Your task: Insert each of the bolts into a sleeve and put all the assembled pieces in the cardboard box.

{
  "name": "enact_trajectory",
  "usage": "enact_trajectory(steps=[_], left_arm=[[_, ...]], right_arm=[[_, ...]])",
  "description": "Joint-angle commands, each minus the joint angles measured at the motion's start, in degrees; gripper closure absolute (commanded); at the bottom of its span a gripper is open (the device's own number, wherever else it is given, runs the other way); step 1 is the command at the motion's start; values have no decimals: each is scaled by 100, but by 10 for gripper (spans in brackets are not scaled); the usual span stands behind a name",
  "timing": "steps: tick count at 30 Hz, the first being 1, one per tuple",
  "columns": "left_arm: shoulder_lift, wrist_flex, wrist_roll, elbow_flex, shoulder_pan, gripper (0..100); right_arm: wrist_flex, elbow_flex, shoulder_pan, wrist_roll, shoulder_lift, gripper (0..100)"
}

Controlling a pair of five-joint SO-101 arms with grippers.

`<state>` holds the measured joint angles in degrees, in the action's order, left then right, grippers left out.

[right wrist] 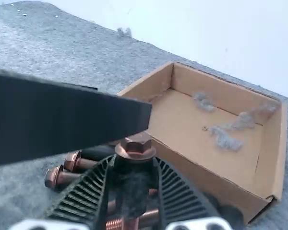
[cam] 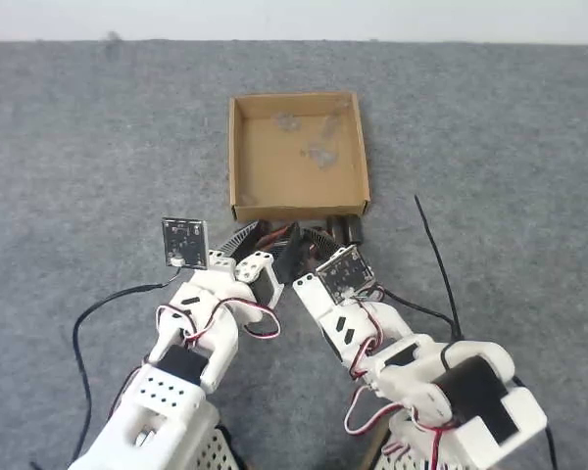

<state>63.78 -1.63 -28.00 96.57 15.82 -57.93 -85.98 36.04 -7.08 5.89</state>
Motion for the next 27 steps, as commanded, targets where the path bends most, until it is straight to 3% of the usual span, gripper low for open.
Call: enact_trajectory(steps=[1, 7, 13, 17, 23, 27], left_arm=[[123, 158, -79, -251, -26, 805], [123, 123, -79, -365, -668, 817], [114, 114, -53, -338, -1073, 996], [114, -378, 0, -382, -1407, 990], [114, -1099, 1020, -374, -2022, 990], [123, -1310, 1108, -356, -2356, 989]], right_arm=[[13, 369, -84, 62, 338, 992], [13, 369, -84, 62, 330, 992], [13, 352, -171, 62, 330, 992], [-13, 360, -374, 70, 330, 992], [-31, 369, -426, 70, 338, 992], [-31, 404, -567, 62, 356, 992]])
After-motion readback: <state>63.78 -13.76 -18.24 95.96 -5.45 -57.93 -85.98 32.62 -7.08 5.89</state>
